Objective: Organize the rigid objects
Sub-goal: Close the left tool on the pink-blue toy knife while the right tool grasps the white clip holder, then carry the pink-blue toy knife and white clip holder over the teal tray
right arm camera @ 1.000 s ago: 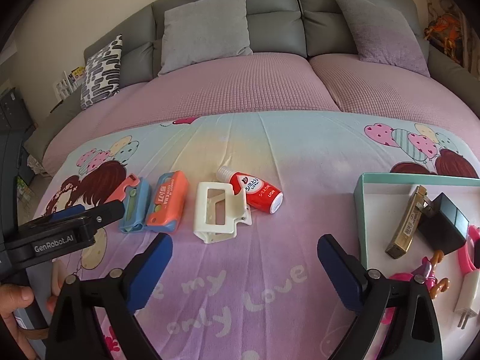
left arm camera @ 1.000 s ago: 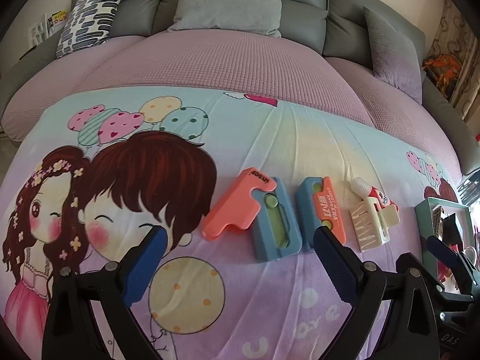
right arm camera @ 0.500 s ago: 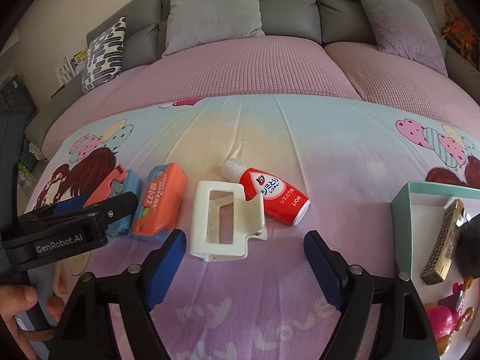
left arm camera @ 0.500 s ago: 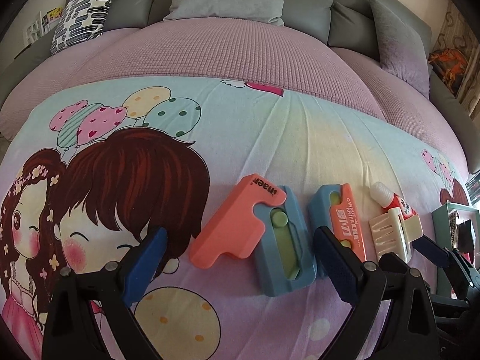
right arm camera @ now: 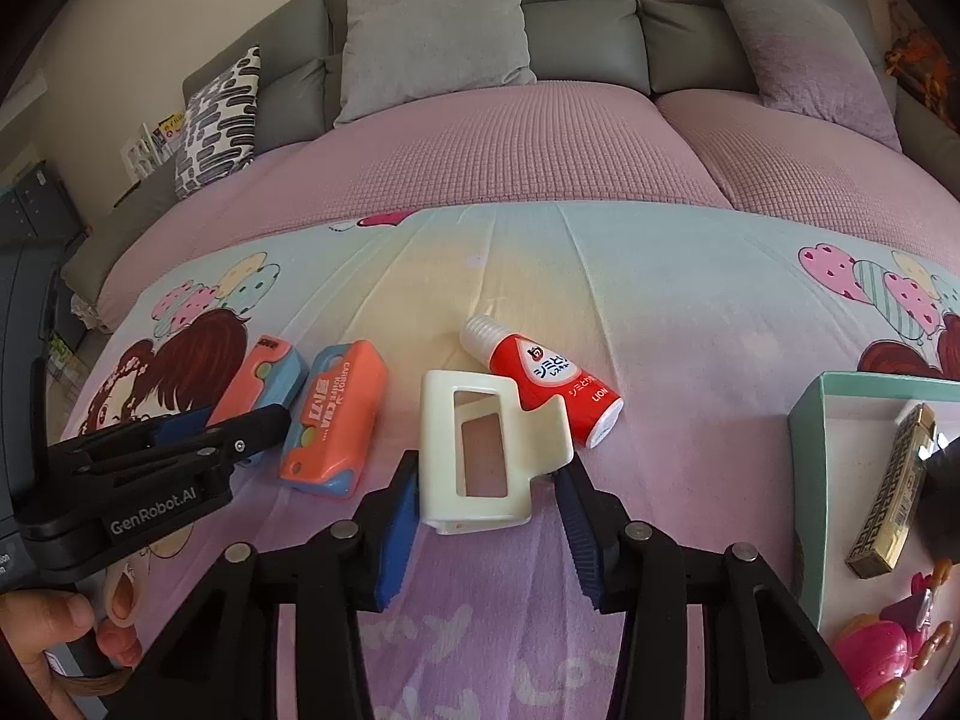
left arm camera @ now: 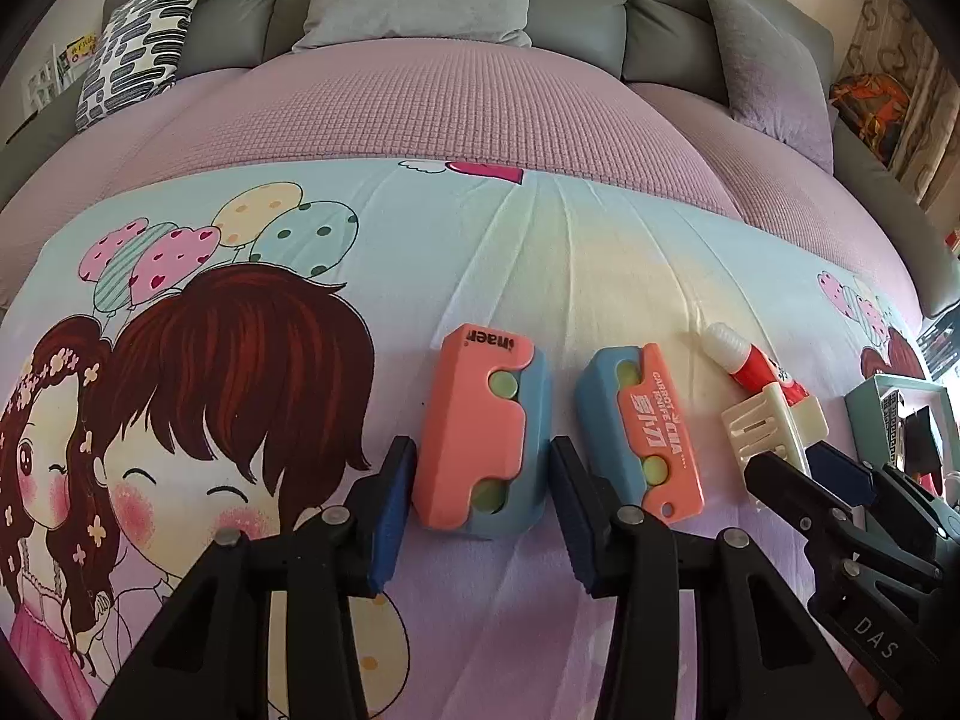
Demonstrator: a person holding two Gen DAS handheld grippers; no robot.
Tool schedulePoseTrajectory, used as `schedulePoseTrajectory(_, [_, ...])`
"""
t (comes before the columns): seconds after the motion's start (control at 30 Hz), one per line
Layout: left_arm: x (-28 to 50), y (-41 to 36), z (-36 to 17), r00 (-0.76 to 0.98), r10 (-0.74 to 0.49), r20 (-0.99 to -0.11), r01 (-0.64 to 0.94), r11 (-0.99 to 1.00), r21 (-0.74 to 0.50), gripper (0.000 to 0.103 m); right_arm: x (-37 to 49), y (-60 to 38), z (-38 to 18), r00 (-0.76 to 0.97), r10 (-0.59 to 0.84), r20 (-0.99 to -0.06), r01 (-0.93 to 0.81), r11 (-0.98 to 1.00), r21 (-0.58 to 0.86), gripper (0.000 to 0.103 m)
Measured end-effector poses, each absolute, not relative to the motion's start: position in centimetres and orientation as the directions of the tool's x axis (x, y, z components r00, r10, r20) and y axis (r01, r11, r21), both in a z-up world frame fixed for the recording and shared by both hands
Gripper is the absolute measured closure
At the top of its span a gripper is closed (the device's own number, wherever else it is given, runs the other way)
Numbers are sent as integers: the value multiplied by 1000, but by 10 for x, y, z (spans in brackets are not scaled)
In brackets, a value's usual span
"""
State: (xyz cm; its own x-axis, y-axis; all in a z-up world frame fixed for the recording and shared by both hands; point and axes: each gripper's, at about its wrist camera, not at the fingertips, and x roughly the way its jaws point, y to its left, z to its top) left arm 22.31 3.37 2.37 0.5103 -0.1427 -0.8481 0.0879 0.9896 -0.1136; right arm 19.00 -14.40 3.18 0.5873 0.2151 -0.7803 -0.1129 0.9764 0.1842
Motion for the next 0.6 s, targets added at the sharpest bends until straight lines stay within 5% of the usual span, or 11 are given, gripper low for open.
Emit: schedulePoseTrajectory(0.6, [168,39,54,560,-174,-810,31,981,-190,59,135,-190,72,639,168,-751,-10,978,211,56])
